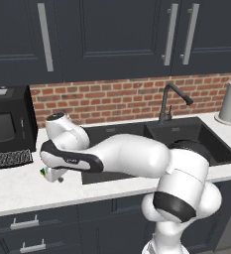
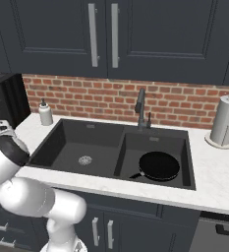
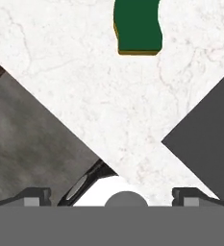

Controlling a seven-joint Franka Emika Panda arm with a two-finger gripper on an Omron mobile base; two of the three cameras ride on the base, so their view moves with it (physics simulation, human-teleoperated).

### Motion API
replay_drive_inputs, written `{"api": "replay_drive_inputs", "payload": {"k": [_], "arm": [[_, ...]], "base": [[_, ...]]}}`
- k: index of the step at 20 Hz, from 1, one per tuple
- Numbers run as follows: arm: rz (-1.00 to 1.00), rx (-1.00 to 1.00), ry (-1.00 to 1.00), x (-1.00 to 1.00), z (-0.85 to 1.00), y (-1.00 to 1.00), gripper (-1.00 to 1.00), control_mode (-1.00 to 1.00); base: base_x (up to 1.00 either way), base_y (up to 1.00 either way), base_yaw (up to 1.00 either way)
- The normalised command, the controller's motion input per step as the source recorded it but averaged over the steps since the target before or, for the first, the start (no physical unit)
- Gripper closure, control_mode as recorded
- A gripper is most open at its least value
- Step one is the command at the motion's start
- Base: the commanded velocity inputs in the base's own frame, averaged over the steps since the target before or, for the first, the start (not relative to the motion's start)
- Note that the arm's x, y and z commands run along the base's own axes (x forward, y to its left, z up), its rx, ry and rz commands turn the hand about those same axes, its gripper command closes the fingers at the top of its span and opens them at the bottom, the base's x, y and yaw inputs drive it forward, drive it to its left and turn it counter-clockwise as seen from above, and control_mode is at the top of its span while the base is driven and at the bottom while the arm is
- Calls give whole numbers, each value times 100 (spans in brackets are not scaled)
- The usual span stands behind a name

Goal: Pick the pan and sponge and place them into the sink. Then turn on the water.

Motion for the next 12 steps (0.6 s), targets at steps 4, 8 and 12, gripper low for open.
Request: {"api": "replay_drive_inputs", "payload": {"k": [4, 8, 12], "arm": [[0, -3, 1, 39, -29, 29, -100, -100], [0, 0, 0, 31, -21, 17, -100, -100], [0, 0, 0, 34, -24, 3, -100, -100]], "base": [[0, 0, 0], [0, 0, 0], [0, 0, 0]]}}
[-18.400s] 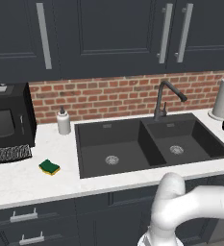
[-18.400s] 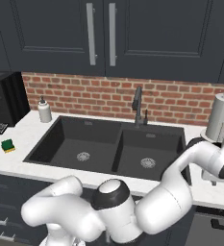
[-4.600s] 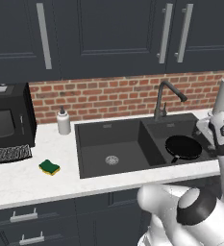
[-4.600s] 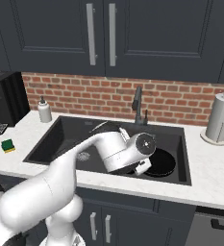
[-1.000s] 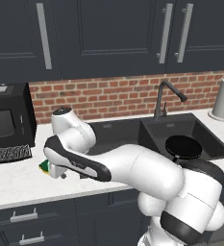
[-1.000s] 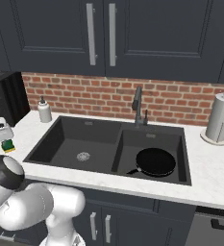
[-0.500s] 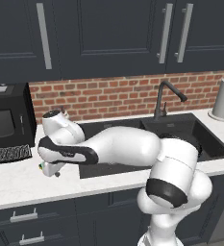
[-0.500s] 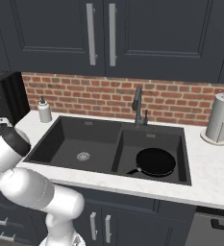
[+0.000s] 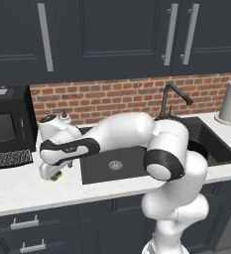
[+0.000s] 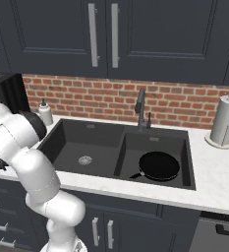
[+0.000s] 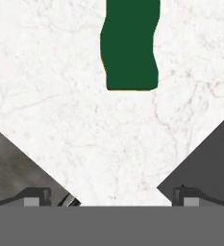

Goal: Pick the pan and sponge and place them into the sink. Then turn on the water.

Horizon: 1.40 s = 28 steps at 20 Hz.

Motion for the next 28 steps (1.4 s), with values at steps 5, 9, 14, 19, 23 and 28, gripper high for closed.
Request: {"api": "replay_drive_inputs", "payload": {"k": [5, 9, 14, 19, 23, 28], "arm": [[0, 0, 0, 29, -32, 1, -100, -100], [0, 0, 0, 28, -35, 8, -100, -100], [0, 0, 0, 22, -25, 8, -100, -100], [0, 0, 0, 19, -8, 10, -100, -100], [0, 0, 0, 18, -5, 3, -100, -100], [3, 0, 3, 17, -29, 0, -100, -100]], "base": [[0, 0, 0], [0, 0, 0], [0, 0, 0], [0, 0, 0], [0, 0, 0], [0, 0, 0]]}}
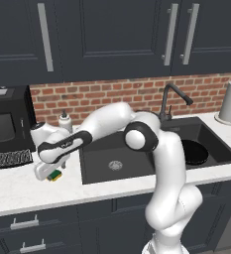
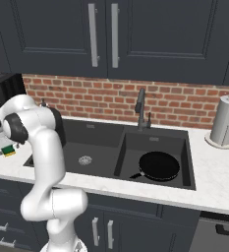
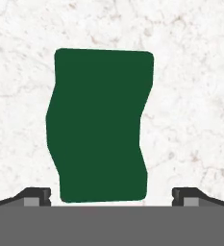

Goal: Pick the pan and sponge and place them into the sink. Then turn on the water.

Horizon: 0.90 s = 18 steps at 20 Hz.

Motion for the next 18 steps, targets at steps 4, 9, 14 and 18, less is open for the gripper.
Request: {"api": "replay_drive_inputs", "payload": {"k": [4, 9, 14, 18], "arm": [[5, 0, 2, 20, -29, 0, -100, -100], [4, 0, 0, 14, -6, 6, -100, -100], [5, 0, 10, 11, -12, 16, -100, -100], [9, 1, 25, 13, -65, 4, -100, -100]], "base": [[0, 0, 0], [0, 0, 0], [0, 0, 0], [0, 0, 0]]}}
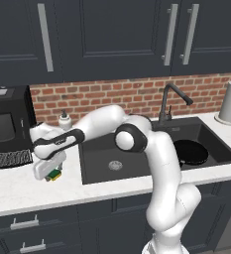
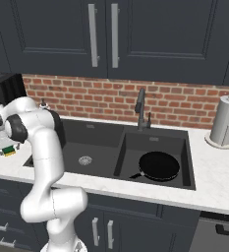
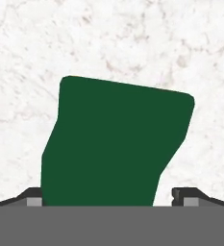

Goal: Pick the pan and sponge and place them into the sink. Then turn on the water.

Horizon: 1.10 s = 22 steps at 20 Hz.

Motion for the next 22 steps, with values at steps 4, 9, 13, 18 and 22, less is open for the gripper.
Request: {"api": "replay_drive_inputs", "payload": {"k": [4, 9, 13, 18, 22], "arm": [[10, 6, 23, 10, -75, 0, -100, -100], [3, 0, 10, -5, -61, 9, 100, -100], [-3, 0, -4, -64, -51, 5, 100, -100], [-13, 0, -10, -82, -47, 0, 100, -100], [-18, 0, -19, -81, -35, -12, 100, -100]], "base": [[0, 0, 0], [0, 0, 0], [0, 0, 0], [0, 0, 0], [0, 0, 0]]}}
